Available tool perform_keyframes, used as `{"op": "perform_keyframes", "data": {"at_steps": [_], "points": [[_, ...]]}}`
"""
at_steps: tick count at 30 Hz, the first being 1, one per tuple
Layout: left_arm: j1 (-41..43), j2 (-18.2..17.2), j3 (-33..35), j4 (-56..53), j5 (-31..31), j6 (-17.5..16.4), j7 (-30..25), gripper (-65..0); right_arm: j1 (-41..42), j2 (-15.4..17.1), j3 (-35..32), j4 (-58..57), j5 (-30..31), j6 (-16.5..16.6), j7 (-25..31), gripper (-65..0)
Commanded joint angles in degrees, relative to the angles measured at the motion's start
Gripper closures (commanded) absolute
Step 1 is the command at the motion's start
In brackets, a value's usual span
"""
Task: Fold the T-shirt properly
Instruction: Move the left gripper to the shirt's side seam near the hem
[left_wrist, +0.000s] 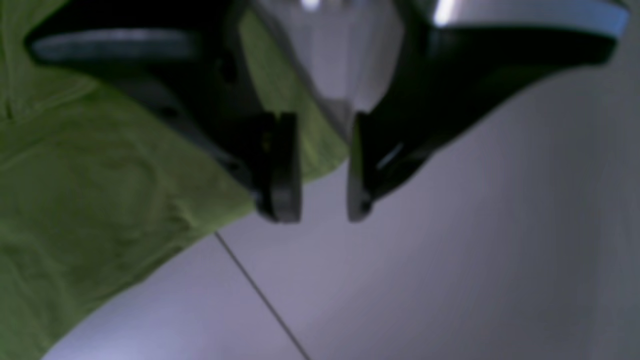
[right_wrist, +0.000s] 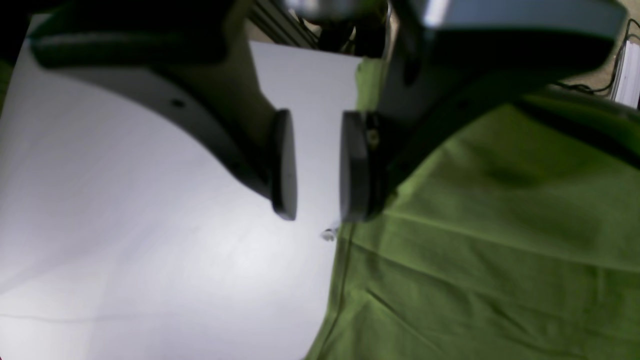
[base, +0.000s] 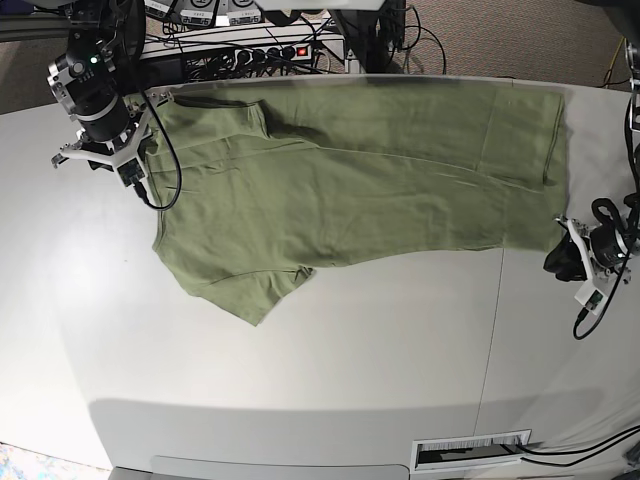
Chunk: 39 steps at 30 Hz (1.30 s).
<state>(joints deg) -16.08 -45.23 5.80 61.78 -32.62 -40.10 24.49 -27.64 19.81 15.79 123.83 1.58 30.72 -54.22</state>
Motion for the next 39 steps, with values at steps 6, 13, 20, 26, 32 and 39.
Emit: {"op": "perform_keyframes", "data": {"at_steps": [6,13,20,26,32,39], "points": [[-1.4,-1.14,-0.68,-3.5,2.23,0.1,-0.46,-18.2,0.17,0.66,0.44,1.07,0.15,-0.35,0.46,-16.2],[-1.4,-0.96,-0.68,-7.45,1.95,0.1,-0.44,-18.2,0.17,0.66,0.44,1.07,0.15,-0.37,0.48,-16.2],[-1.4,-0.72,-0.68,-7.63,-9.16,0.1,6.84,-18.2,0.17,0.66,0.44,1.07,0.15,-0.35,0.48,-16.2],[-1.4,-0.35,-0.68,-7.63,-17.46,0.1,12.61,-18.2,0.17,0.66,0.44,1.07,0.15,-0.37,0.46,-16.2],[-1.4,-0.33,-0.68,-7.61,-19.93,0.1,13.64,-17.4,0.17,0.66,0.44,1.07,0.15,-0.37,0.55,-16.2],[-1.4,-0.35,-0.68,-7.52,-22.53,0.1,13.64,0.0,1.95,-0.44,0.46,1.05,-0.07,-0.5,2.01,-16.2]]}}
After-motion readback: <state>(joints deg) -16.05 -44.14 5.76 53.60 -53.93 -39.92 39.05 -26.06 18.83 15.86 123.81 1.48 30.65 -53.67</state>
